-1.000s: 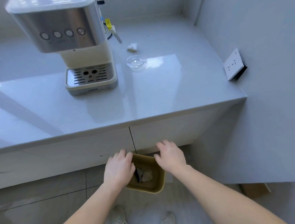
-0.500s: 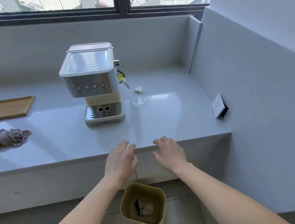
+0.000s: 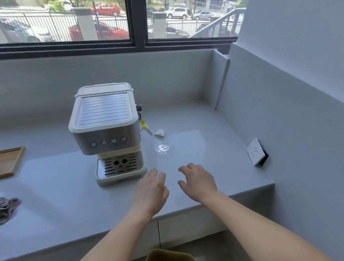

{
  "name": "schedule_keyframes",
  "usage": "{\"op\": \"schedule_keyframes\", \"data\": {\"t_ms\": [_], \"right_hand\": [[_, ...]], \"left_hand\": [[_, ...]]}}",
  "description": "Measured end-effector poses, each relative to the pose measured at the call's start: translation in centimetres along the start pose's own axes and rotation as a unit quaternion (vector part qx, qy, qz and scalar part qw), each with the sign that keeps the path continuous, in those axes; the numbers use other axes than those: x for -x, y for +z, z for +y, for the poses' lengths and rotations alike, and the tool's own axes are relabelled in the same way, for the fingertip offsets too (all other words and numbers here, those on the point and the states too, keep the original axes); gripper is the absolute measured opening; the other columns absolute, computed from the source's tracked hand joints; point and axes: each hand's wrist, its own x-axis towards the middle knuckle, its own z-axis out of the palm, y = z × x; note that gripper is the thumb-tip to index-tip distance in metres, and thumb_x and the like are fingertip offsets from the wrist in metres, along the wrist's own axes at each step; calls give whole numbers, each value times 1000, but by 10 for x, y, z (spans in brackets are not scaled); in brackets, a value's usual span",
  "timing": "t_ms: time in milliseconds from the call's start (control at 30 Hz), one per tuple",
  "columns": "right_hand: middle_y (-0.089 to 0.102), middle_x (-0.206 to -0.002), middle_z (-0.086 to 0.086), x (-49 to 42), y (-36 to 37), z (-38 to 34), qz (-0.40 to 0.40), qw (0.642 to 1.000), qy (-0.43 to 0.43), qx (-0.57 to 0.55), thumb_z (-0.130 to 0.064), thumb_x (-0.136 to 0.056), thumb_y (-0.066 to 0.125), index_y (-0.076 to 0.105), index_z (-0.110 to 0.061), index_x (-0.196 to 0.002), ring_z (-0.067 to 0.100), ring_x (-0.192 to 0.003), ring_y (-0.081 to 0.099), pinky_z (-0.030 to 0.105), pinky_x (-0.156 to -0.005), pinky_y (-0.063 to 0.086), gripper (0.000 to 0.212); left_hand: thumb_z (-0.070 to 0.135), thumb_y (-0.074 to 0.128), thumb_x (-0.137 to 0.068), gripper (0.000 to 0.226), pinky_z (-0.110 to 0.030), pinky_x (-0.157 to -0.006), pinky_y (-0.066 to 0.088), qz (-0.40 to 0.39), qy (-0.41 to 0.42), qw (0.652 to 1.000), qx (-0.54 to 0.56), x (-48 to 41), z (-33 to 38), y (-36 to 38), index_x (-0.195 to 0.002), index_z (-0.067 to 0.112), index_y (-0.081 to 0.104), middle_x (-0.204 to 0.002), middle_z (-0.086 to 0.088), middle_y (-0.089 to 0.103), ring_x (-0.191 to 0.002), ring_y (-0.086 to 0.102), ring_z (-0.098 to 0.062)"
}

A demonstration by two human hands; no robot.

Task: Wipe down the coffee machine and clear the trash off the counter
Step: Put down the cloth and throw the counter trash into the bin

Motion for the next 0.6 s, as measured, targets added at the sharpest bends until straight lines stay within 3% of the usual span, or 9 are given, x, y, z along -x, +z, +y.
{"op": "schedule_keyframes", "data": {"t_ms": [233, 400, 600], "right_hand": [[54, -128, 0, -60, -10, 12, -3, 1000, 7, -2, -37, -95, 51, 49, -26, -135, 25, -115, 50, 38, -85, 49, 41], [55, -129, -1, -127, -10, 33, -6, 1000, -20, -17, -36, -95, 52, 49, -27, -136, 23, -117, 51, 38, -86, 49, 42], [54, -130, 2, -221, 2, 55, -42, 995, -74, -42, -34, -96, 53, 50, -25, -137, 25, -116, 52, 38, -87, 49, 41]], "left_hand": [[25, 46, -90, 26, -36, -65, 41, -18, 2, 1000, -12, -51, -5, 6, -113, 13, 53, -108, -5, 52, -96, 51, -26], [28, 46, -92, 28, -37, -67, 42, -28, -31, 999, -14, -95, -3, 22, -114, 13, 53, -109, -5, 52, -97, 52, -27], [45, 49, -94, 49, -34, -78, 44, -35, -133, 990, 7, -160, -5, 50, -134, 19, 41, -124, -4, 47, -109, 49, -24]]}}
